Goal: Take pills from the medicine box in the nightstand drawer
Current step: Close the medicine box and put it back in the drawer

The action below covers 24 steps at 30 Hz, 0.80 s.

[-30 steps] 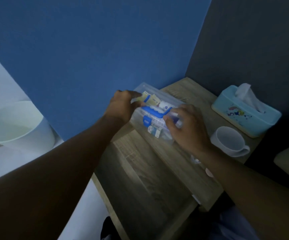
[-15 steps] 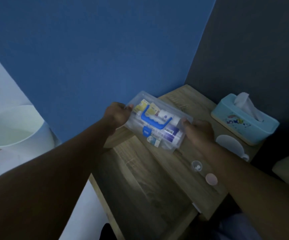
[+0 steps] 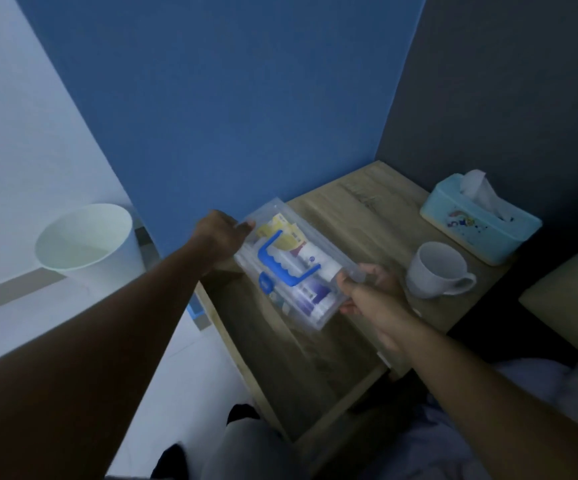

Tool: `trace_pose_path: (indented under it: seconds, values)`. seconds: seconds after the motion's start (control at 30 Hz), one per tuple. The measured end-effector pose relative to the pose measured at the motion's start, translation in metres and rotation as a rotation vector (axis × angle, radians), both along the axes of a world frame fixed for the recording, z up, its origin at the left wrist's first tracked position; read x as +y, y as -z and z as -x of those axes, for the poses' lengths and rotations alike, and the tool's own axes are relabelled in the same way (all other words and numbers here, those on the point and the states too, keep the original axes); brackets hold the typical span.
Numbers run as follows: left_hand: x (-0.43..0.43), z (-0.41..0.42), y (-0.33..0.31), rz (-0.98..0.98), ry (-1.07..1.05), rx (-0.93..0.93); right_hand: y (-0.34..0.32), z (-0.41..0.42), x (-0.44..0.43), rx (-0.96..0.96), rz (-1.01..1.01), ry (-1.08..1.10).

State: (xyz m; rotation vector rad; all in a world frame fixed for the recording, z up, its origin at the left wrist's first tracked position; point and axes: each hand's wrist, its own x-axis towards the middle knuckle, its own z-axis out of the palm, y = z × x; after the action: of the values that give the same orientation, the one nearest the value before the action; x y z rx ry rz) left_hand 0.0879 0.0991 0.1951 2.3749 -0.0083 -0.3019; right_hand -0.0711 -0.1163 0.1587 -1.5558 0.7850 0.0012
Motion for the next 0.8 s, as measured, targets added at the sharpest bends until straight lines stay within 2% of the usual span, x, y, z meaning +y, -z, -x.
trace_pose_path:
  seconds: [0.13,0.3,0.47,0.63,0.8]
  values:
    - [0.013,0.014,0.03,-0.02,-0.042,0.074,0.006,0.027,0.02,0.023,0.059,-0.049]
    - [0.029,0.024,0.067,0.046,-0.045,0.138,0.016,0.036,0.033,0.042,0.119,-0.054]
    - [0.028,0.022,0.092,0.067,-0.007,0.118,0.057,0.043,0.048,0.136,0.09,-0.022]
    - [0.019,0.017,0.122,0.045,0.072,0.184,0.101,0.04,0.056,0.207,0.048,0.052]
    - [0.012,0.016,0.155,0.065,0.085,0.185,0.138,0.033,0.06,0.291,0.077,0.064]
